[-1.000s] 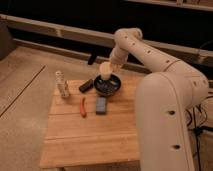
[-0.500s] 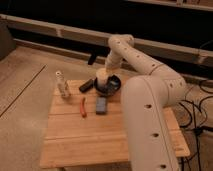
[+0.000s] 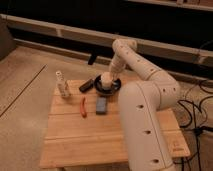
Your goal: Place the ceramic cup in the ceramic bowl
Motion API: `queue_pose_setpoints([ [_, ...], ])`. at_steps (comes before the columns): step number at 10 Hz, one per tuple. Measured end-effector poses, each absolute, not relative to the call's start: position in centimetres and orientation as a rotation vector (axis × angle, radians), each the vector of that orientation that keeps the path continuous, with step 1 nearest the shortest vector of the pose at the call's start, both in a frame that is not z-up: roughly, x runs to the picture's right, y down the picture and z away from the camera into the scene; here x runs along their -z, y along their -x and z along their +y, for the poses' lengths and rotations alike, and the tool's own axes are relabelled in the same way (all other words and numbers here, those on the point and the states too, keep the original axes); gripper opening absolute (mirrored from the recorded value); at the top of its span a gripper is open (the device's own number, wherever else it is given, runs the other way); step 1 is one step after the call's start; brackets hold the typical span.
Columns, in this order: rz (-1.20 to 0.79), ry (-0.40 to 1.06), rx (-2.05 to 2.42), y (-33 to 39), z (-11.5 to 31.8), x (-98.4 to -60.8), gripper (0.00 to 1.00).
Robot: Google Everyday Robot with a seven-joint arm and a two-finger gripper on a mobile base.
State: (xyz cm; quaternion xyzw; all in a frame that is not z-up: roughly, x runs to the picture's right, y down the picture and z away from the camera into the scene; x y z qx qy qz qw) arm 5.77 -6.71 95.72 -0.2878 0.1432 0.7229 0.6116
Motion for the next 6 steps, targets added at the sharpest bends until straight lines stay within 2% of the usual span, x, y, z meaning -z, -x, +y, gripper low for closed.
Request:
queue_pose_setpoints([
  [3, 0.332, 0.694, -1.638, -5.19, -6.16, -96.09, 0.49],
  [4, 0.339, 0.698, -1.634, -5.49, -6.05, -96.15, 0.65],
  [6, 0.341, 0.7, -1.626, -5.29, -6.15, -96.25, 0.79],
])
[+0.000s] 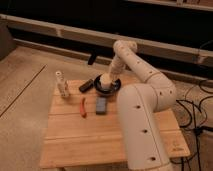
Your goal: Place the ceramic cup in the ceramic bowl
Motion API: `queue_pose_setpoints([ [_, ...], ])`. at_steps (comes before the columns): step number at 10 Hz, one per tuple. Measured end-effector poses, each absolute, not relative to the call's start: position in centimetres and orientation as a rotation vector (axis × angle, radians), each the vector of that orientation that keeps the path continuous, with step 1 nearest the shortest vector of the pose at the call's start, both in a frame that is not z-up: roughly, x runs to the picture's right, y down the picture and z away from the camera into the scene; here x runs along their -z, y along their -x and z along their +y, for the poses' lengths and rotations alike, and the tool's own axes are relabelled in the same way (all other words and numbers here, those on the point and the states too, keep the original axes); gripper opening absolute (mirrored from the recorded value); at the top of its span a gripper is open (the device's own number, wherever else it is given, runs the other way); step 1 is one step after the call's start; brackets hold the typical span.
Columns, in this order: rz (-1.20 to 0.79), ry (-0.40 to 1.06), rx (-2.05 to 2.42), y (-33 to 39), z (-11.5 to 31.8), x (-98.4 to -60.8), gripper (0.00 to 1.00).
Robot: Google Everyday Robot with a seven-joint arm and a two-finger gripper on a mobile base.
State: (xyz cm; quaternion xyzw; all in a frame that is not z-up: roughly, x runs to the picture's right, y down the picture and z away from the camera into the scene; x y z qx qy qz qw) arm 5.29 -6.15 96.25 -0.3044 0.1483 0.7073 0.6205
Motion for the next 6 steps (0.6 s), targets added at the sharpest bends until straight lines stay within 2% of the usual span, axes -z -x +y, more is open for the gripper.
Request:
queue_pose_setpoints([
  [6, 0.34, 0.694, -1.623, -5.32, -6.3, -96.3, 0.8],
])
